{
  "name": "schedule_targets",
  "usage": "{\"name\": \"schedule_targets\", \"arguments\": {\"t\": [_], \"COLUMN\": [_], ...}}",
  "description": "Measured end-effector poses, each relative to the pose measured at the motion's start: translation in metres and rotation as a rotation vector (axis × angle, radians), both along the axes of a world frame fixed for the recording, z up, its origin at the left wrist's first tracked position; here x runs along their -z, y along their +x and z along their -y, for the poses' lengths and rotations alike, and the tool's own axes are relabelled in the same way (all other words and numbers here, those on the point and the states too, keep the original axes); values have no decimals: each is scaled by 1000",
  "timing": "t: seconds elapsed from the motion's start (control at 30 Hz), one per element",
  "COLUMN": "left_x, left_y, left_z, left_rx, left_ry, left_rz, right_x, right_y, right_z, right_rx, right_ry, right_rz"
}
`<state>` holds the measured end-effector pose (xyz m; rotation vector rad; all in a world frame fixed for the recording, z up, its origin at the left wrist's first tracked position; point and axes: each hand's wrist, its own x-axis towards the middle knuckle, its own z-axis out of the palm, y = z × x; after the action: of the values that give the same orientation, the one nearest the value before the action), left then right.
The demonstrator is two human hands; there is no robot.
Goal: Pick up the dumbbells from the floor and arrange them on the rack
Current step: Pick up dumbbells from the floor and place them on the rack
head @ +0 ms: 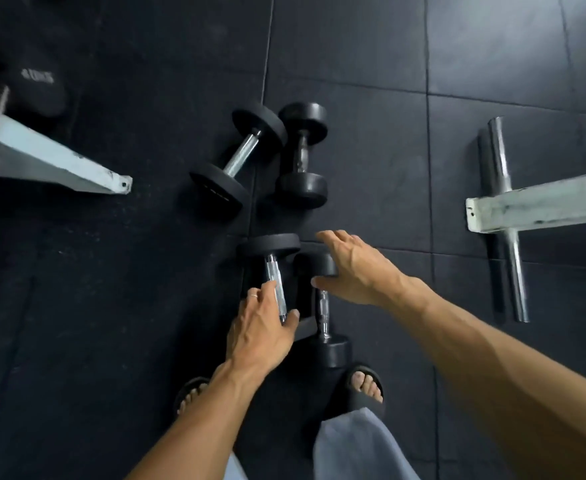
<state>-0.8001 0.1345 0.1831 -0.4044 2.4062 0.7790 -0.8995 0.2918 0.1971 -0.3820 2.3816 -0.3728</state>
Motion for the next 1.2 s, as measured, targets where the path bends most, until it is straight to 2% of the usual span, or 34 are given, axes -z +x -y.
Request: {"name": "schedule_targets", "arguments": {"t": [0.13,0.27,0.37,0.57,0.73,0.93,1.07,1.2], "left_x": [90,152,182,212,206,186,142,74], "left_y": [-5,-13,-15,-18,-17,-14,-17,-15], "left_z": [-4,0,3,7,6,13,27,39], "left_rx": [-146,-210,-203,-309,-333,-327,-286,-299], "left_ry": [17,37,71,336,344,232,216,243], "left_rz": [-2,51,63,150,129,140,127,103], "right_x": [86,145,175,205,199,181,140,76], "right_y": [-22,-40,-50,-58,-59,-50,-52,-53], "right_z": [20,39,52,59,58,58,64,76], "right_rx": [-101,-144,-176,-149,-140,-138,-133,-165], "right_ry": [-44,-94,-108,-225,-244,-277,-311,-329], "right_rz": [-37,-86,-70,-181,-189,-210,-230,-240]}}
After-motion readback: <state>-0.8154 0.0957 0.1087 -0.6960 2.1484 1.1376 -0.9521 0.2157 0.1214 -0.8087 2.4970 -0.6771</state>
